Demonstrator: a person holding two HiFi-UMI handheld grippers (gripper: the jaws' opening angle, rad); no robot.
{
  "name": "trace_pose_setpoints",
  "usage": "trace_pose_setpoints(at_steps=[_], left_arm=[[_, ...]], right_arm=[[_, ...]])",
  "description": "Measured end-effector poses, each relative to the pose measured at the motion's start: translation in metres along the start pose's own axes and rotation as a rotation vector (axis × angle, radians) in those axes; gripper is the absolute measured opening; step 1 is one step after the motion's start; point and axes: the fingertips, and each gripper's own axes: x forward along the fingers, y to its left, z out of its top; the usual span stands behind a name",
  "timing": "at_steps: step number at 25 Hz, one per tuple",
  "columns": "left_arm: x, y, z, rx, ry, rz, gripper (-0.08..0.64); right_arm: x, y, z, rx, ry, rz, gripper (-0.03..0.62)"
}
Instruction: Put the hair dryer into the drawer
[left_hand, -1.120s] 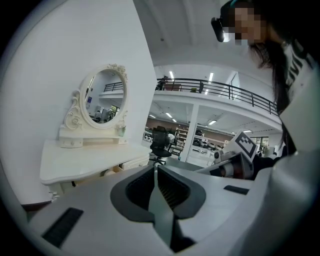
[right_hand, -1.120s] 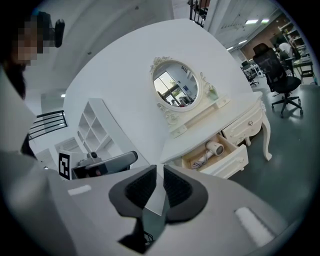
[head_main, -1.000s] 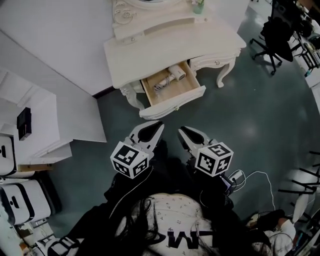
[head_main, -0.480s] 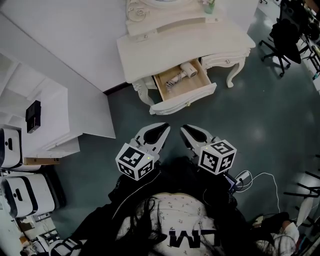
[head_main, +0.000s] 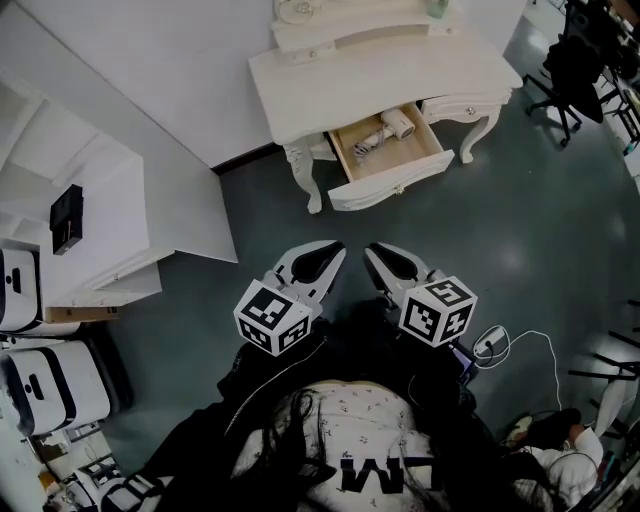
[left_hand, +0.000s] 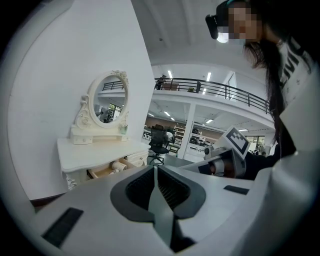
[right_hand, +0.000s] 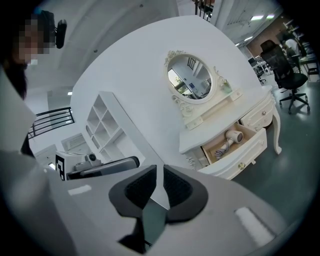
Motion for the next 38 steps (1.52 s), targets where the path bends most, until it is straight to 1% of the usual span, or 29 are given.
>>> trace_pose_setpoints(at_steps=[8,15,27,38], left_arm=[[-0.046,0.010,-0.015,-0.005,-0.017,-0.038,0.001],[-0.073,0.017,-0.020,-0.008,-0.043,-0.052,0.000],[-0.105,0.017,-0.033,0.011,-0.053,-0.074,0.002],[-0.120,0.001,-0.047,0.028,-0.048,-0.111,0.002]], right_arm=[[0.012,0.043,-0.033,-0.044,0.007,-0.038,0.052],[0.020,0.073,-0.051,-0.091,0.007,-0.035,0.052],[0.022,0.101,-0.076,-0.118,-0.005,-0.041,0.052],[0.009,0.117,-0.093,-0.122,-0.027,-0.055,0.052]])
